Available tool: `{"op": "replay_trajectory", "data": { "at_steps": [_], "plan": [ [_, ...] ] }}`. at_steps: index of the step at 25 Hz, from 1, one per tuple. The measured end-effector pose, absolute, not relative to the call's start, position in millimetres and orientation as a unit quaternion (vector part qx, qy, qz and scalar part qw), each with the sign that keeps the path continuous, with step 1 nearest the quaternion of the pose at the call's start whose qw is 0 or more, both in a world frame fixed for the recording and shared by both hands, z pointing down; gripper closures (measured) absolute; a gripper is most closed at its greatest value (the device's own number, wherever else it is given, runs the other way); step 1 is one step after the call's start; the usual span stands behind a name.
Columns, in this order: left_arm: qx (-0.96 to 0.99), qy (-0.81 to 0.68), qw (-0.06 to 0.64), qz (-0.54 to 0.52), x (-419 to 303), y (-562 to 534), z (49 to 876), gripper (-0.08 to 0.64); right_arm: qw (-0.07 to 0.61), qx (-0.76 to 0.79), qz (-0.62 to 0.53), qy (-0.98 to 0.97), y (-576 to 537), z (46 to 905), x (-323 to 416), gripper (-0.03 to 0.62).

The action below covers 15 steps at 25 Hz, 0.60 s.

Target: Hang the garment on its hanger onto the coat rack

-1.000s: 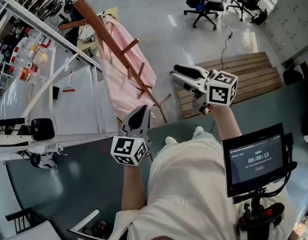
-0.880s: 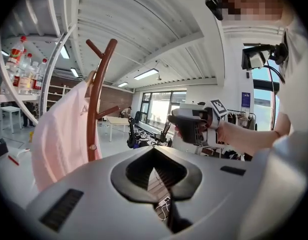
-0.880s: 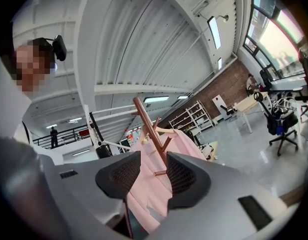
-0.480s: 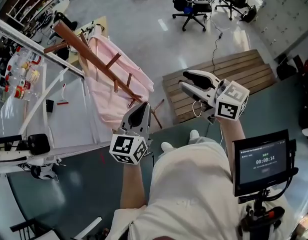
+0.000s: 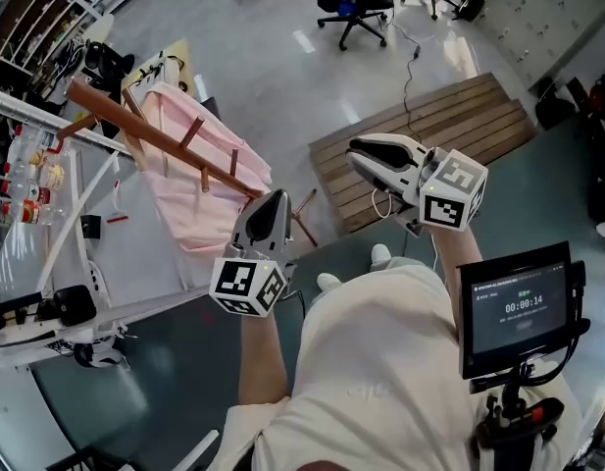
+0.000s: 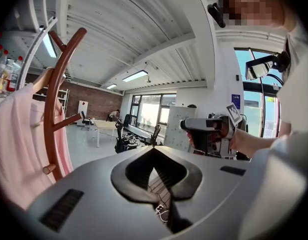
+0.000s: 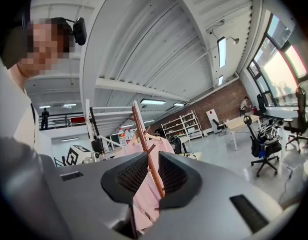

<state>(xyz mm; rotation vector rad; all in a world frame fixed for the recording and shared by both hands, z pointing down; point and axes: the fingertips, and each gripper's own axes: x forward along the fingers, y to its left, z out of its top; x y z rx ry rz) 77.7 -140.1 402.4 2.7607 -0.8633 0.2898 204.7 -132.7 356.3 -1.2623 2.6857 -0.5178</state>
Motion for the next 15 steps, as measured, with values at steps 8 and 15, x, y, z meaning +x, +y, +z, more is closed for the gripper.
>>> {"op": "replay_trajectory", "data": {
  "at_steps": [8,15],
  "plan": [
    [0.946,-0.284,0.115,0.103,84.1,-144.4,405.5,0.552,0.069,-0.43,-0.172,0.884,-133.5,358.2,214.9,0.515],
    [0.948,-0.279,0.115,0.105,86.3,-147.8,406.6,0.552,0.068,-0.432,-0.18,0.881,-138.9,360.6,213.6,0.515]
  ]
}}
